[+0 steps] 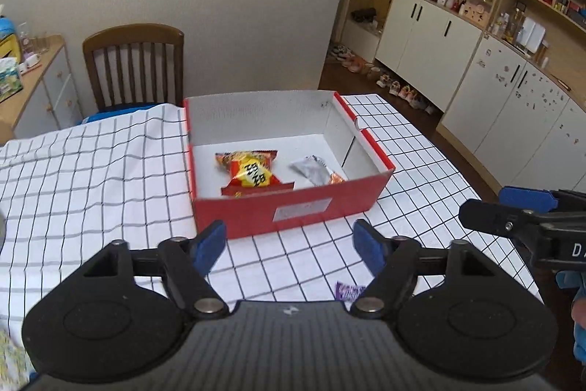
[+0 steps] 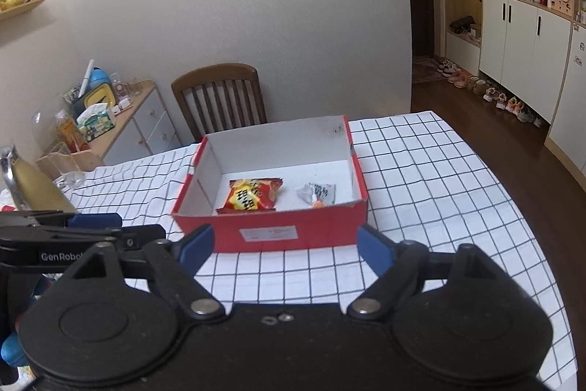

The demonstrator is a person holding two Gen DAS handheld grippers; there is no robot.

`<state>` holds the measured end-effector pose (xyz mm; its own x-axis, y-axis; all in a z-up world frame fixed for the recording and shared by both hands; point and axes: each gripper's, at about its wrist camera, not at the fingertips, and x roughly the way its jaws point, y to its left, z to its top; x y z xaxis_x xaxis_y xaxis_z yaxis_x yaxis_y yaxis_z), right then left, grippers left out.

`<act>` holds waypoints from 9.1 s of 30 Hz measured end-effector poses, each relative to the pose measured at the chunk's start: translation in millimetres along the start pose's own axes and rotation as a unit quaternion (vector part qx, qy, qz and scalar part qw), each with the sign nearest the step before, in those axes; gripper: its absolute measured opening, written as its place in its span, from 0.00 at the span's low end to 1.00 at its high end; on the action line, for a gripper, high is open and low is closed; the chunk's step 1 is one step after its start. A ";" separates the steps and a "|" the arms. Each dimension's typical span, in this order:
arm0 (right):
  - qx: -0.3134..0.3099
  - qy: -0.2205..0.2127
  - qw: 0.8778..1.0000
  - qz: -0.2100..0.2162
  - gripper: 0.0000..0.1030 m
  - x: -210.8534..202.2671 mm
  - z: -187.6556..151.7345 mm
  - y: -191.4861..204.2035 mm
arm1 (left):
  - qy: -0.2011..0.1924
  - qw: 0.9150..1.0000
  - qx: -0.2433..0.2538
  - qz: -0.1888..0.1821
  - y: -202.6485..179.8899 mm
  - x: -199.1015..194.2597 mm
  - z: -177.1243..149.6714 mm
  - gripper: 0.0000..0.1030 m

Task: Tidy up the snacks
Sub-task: 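Grasp the egg snack with left tool while right tool grasps brown foil packet, then lift both held snacks and carry them over the red box, then lower both snacks into the box and open the left tool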

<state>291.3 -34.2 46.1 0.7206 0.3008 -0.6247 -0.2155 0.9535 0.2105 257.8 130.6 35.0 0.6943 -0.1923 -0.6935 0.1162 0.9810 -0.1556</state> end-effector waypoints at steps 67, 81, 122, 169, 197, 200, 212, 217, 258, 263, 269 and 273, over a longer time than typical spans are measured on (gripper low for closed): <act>0.053 0.146 0.985 -0.080 0.83 92.2 -138.9 -66.6 | 0.264 0.929 -0.251 -0.067 -2.1 91.4 -170.7 0.62; 0.070 0.135 0.985 -0.085 0.63 86.0 -142.5 -71.9 | 0.261 0.934 -0.235 -0.070 -4.8 84.2 -173.6 0.45; 0.096 0.089 0.986 -0.101 0.58 -9.0 -174.8 -51.9 | 0.294 0.946 -0.073 -0.117 -47.1 52.3 -183.8 0.51; 0.066 0.066 0.992 -0.087 0.58 1.5 -106.9 -60.5 | 0.182 0.980 -0.027 -0.071 -61.0 49.1 -82.3 0.34; -0.063 0.006 0.998 -0.028 0.58 74.2 46.0 -21.4 | 0.080 0.996 -0.031 0.022 -12.4 90.3 59.2 0.34; -0.075 0.004 0.997 -0.021 0.58 87.1 56.5 -15.7 | 0.076 0.996 -0.030 0.032 -6.5 100.8 73.4 0.34; -0.111 0.045 0.993 -0.011 0.58 159.1 69.6 0.0 | 0.069 0.993 -0.033 0.091 22.3 157.7 123.8 0.34; -0.129 0.073 0.989 -0.008 0.58 189.2 67.7 5.6 | 0.090 0.991 -0.043 0.094 34.4 192.8 134.6 0.35; -0.162 0.135 0.977 -0.017 0.78 242.9 56.9 6.8 | 0.173 0.976 -0.024 0.130 47.7 298.4 128.8 0.55; -0.144 0.125 0.981 -0.019 0.82 229.2 61.7 4.4 | 0.158 0.979 -0.024 0.123 44.5 277.3 132.4 0.57; -0.130 0.108 0.985 -0.022 0.85 204.5 69.3 3.1 | 0.141 0.983 -0.022 0.113 36.2 245.6 132.5 0.57; -0.129 0.095 0.987 -0.025 0.86 186.5 73.5 6.7 | 0.125 0.986 -0.022 0.104 31.4 219.5 133.9 0.57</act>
<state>472.7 27.0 -13.8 0.6032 0.2267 -0.7647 -0.3609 0.9325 -0.0082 508.9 122.9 -27.9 0.5031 0.0076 -0.8642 -0.0448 0.9988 -0.0173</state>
